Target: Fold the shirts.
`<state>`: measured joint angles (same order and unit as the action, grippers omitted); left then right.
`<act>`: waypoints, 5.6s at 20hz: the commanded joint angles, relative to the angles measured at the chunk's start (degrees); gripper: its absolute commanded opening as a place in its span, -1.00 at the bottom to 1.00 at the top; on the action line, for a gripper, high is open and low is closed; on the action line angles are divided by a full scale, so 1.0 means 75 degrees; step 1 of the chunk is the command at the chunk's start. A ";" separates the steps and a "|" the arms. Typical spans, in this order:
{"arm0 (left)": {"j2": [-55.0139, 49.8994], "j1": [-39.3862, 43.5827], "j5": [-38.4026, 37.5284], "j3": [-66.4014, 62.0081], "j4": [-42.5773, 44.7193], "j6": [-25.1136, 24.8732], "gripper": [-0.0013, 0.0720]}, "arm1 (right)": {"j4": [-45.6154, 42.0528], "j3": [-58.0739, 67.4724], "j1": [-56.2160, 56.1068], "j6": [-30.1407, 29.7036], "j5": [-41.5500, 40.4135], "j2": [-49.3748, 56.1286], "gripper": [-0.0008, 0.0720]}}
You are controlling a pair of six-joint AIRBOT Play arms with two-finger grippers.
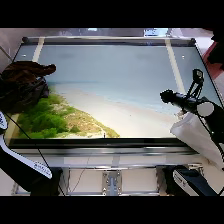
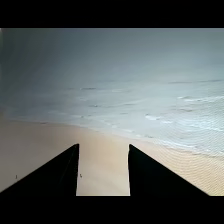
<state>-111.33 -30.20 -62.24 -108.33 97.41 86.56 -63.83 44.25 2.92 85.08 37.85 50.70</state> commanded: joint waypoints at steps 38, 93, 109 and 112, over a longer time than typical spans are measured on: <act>-0.0379 0.8918 -0.0332 -0.0023 -0.6790 -0.1807 -0.93 | -0.2422 0.0006 0.0012 0.0277 -0.3395 0.0000 0.01; 0.0796 0.5447 -0.1676 -0.0895 -0.3051 -0.1309 0.96 | 0.4552 -0.2553 -0.3226 0.0845 -0.4622 0.0828 -0.90; 0.0618 0.1268 -0.2492 0.0437 -0.4403 0.1113 0.95 | 0.1912 -0.1553 -0.3212 0.0863 -0.4517 -0.0149 -0.90; 0.0527 0.0810 -0.2317 0.1279 -0.5423 0.0670 0.95 | 0.1944 -0.1553 -0.3212 0.0892 -0.4517 -0.0149 -0.90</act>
<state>-106.85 -20.01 -80.55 -103.48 67.44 93.89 -49.25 32.53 -21.17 91.50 3.97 49.65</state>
